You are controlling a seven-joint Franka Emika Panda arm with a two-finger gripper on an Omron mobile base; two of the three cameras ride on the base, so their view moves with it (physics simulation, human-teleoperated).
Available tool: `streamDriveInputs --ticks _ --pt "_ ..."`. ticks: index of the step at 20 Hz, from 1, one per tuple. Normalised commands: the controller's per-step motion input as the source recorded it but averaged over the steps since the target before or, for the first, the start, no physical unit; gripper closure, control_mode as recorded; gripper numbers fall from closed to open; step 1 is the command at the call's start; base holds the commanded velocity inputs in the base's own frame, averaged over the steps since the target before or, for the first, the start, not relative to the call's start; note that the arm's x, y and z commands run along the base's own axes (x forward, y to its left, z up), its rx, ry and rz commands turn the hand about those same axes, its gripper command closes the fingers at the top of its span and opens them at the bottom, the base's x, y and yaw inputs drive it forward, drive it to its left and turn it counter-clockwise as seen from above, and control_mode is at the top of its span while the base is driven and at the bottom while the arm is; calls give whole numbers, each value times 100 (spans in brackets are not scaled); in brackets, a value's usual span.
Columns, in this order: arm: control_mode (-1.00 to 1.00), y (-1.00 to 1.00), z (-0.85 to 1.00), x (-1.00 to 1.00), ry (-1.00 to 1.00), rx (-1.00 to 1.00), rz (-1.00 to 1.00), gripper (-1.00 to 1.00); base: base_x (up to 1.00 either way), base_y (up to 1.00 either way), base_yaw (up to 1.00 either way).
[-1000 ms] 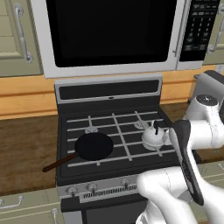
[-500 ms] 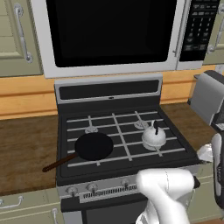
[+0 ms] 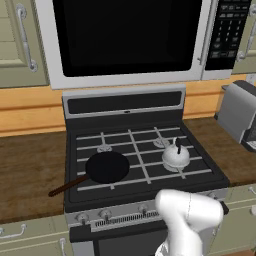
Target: Pick the kettle from the counter and place it on a stove burner. Then turn the burner on.
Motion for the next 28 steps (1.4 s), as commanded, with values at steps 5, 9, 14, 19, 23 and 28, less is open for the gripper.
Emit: streamDriveInputs --ticks 5,9,14,19,23,28 --pt "-100 0 -51 0 -63 -10 5 -100 0 0 0" --pt "-100 0 -34 0 -63 -8 3 -100 0 0 0" --pt "-100 0 -20 10 -41 -2 0 -100 0 0 0" --pt "-100 0 -7 40 -11 1 0 -100 0 0 0" --pt "-100 0 -10 52 -7 0 0 -100 0 0 0" --pt "-100 0 -11 50 -8 0 0 -100 0 0 0"
